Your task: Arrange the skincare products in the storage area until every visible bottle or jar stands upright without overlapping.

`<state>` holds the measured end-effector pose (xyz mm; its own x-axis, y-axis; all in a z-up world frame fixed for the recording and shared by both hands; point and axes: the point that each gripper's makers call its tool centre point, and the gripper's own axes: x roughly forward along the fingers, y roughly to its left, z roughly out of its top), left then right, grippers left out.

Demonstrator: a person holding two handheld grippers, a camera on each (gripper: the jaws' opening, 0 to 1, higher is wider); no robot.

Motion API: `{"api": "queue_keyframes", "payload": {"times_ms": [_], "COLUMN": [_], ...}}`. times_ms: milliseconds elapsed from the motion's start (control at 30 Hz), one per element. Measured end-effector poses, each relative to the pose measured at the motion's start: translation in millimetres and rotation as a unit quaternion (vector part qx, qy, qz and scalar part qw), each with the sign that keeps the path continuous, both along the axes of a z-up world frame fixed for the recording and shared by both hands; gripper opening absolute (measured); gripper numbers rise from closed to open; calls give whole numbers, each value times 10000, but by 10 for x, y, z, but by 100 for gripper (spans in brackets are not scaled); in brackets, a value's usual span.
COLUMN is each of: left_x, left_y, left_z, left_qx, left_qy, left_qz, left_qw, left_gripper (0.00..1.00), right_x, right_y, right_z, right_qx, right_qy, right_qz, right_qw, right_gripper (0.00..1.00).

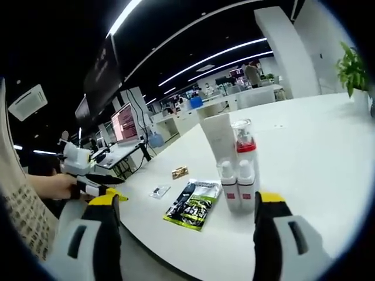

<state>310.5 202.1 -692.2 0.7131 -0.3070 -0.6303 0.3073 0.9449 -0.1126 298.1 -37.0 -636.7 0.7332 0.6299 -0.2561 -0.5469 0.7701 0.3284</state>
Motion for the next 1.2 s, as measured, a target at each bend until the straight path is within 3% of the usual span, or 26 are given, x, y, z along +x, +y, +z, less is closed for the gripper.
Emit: {"api": "queue_keyframes", "payload": {"times_ms": [233, 467, 533, 800, 967, 1100, 1200], "left_x": [207, 355, 357, 486, 572, 599, 636], "left_y": [-21, 36, 63, 68, 41, 41, 58], "left_z": [-197, -440, -536, -699, -778, -827, -831], "left_qx": [211, 396, 421, 540, 608, 711, 830], "left_qy": [198, 595, 913, 1273, 1533, 1715, 1731], "left_qz": [-67, -20, 60, 254, 286, 294, 306], "left_qw": [9996, 9974, 9949, 9901, 9859, 9822, 9809], "left_gripper": [90, 84, 78, 74, 66, 53, 51], "right_x": [18, 25, 30, 44, 49, 66, 75], "right_y": [-27, -46, -53, -66, -64, -96, -112], "right_z": [33, 40, 41, 31, 27, 13, -8], "right_qx": [141, 161, 169, 183, 173, 192, 190], "right_qy": [-18, -21, -23, 17, 42, 59, 87], "right_qz": [-92, -139, -163, -209, -226, -280, -299], "right_qw": [9999, 9998, 9997, 9996, 9996, 9994, 9993], "right_gripper": [95, 94, 94, 94, 93, 93, 93]}}
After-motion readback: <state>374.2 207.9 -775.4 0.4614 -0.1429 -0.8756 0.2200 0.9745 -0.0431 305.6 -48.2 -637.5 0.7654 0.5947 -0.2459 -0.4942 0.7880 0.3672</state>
